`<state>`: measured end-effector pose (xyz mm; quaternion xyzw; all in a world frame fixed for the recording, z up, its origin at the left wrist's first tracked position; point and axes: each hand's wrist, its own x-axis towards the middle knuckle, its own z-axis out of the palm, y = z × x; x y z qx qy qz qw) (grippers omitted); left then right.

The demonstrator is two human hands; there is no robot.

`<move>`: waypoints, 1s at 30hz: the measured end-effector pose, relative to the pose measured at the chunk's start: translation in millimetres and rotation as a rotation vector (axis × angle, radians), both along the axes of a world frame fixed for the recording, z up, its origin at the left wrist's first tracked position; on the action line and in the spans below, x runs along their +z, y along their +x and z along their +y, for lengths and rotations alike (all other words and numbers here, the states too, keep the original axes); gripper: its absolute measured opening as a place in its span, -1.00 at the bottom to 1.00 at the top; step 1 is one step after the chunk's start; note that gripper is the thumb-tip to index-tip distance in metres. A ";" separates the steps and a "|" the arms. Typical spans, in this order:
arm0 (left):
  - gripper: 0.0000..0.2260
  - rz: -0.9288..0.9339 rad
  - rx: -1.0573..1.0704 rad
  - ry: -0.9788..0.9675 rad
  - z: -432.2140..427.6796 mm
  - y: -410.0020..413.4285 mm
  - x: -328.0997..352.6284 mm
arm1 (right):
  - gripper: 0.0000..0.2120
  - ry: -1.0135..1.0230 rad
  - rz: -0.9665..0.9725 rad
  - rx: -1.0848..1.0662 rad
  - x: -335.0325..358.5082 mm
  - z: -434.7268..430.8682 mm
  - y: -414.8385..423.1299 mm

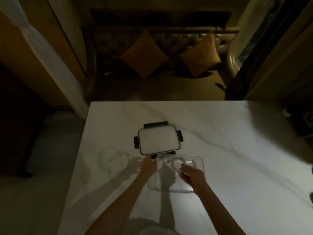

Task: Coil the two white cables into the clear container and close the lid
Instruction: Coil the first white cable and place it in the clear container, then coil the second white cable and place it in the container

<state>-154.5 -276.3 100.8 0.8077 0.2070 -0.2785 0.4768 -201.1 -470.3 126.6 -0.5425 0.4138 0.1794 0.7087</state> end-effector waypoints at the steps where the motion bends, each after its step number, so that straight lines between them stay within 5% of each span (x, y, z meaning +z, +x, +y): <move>1: -0.57 0.053 -0.060 0.031 -6.3 -6.0 -13.2 | -0.89 0.013 0.050 0.010 -15.8 1.8 -2.5; 3: -0.44 0.133 -0.126 0.083 -15.1 -13.7 -34.6 | -0.95 0.036 0.112 0.027 -40.3 7.4 -1.1; 7: -0.66 0.170 -0.244 0.182 -18.0 -31.0 -59.1 | -0.84 0.100 0.220 -0.074 -76.2 20.9 7.4; 12: -0.79 0.169 -0.124 0.144 -12.7 -43.7 -71.1 | -0.73 0.083 0.335 -0.047 -104.1 57.1 8.9; 20: -0.81 0.177 -0.011 0.032 -5.7 -55.4 -74.8 | -0.66 -0.259 0.364 0.348 -109.0 64.6 3.1; 26: -0.78 0.165 -0.081 0.031 2.3 -56.5 -66.4 | -0.76 -0.200 0.238 0.589 -94.9 56.8 15.3; 30: -0.66 0.250 -0.156 -0.004 21.2 -53.8 -62.6 | -0.60 -0.642 0.298 0.674 -77.4 63.6 27.6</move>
